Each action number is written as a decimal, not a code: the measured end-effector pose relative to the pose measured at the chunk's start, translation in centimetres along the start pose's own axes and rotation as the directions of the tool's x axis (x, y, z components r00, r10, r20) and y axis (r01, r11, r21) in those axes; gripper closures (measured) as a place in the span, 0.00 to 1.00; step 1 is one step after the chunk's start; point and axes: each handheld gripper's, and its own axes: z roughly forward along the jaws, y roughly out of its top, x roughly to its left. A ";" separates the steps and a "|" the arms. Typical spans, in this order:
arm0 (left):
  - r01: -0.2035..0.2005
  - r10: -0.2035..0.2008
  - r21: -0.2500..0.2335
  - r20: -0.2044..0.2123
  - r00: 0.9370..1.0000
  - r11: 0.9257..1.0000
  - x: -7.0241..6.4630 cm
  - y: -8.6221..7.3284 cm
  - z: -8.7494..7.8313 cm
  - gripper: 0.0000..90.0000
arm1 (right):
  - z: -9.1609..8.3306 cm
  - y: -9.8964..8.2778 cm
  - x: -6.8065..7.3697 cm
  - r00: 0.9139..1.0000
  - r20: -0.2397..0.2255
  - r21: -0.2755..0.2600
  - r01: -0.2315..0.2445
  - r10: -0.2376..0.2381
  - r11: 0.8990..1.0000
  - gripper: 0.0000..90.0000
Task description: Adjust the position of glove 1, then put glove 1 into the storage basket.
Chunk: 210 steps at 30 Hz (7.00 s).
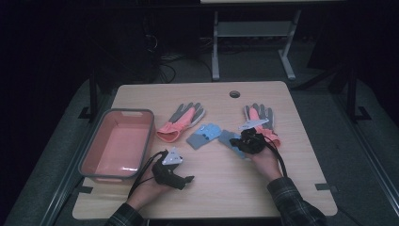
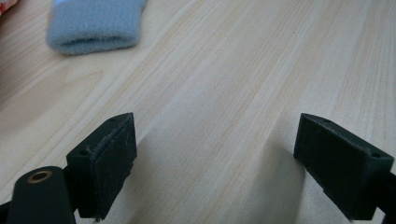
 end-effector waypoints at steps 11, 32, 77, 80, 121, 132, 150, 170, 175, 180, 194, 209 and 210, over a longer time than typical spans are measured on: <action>0.001 -0.001 0.001 0.000 1.000 1.000 0.0 0.0 0.0 0.14 | 2.5 0.5 -0.4 0.999 0.040 0.047 -0.008 0.006 0.999 1.00; 0.000 0.000 0.005 0.000 1.000 1.000 0.0 0.0 0.0 0.14 | 1.6 -0.8 1.0 0.999 -0.044 0.099 0.032 -0.027 0.995 1.00; 0.002 -0.002 -0.005 -0.001 1.000 1.000 0.0 0.0 0.0 0.14 | -7.2 -7.5 2.0 0.994 -0.107 0.138 0.044 -0.030 0.989 1.00; 0.001 -0.001 -0.004 -0.001 1.000 1.000 0.0 0.0 0.0 0.14 | -6.6 -7.5 2.2 0.994 -0.101 0.169 0.056 -0.039 0.984 1.00; 0.008 -0.008 -0.004 0.000 1.000 1.000 -0.1 0.0 0.1 0.14 | -7.8 -8.4 0.1 0.999 0.039 0.026 -0.001 0.000 1.000 0.42; 0.003 -0.003 0.000 0.000 1.000 1.000 -0.1 0.0 0.0 0.14 | -10.0 -12.3 -1.7 0.990 0.125 -0.015 -0.055 0.057 0.998 0.18; 0.001 -0.001 0.033 0.002 1.000 0.999 -0.1 0.4 0.0 0.14 | -9.0 -13.0 -1.8 0.985 0.166 -0.008 -0.049 0.050 0.999 0.11; 0.009 -0.009 0.052 0.001 1.000 0.999 0.0 3.7 0.4 0.15 | -9.0 -13.0 -1.8 0.985 0.165 -0.006 -0.048 0.048 0.999 0.11; 0.018 -0.018 0.045 0.002 1.000 0.999 0.6 4.8 0.4 0.16 | -9.0 -13.0 -1.8 0.985 0.165 -0.006 -0.048 0.049 0.999 0.11; 0.012 -0.012 0.046 0.004 1.000 0.999 1.0 5.9 0.7 0.16 | -9.0 -13.0 -1.8 0.985 0.165 -0.007 -0.048 0.049 0.999 0.11; 0.036 -0.035 0.045 -0.020 0.999 0.998 3.8 9.4 3.0 0.45 | -9.0 -13.0 -1.8 0.985 0.165 -0.005 -0.052 0.052 0.999 0.11; 0.070 -0.066 0.060 -0.061 0.996 0.996 7.1 10.9 5.9 0.65 | -9.0 -13.0 -1.8 0.985 0.165 -0.005 -0.052 0.052 0.999 0.11; 0.083 -0.080 0.064 -0.053 0.995 0.994 7.2 10.8 6.2 0.65 | -9.0 -13.0 -1.8 0.985 0.165 -0.005 -0.052 0.052 0.999 0.11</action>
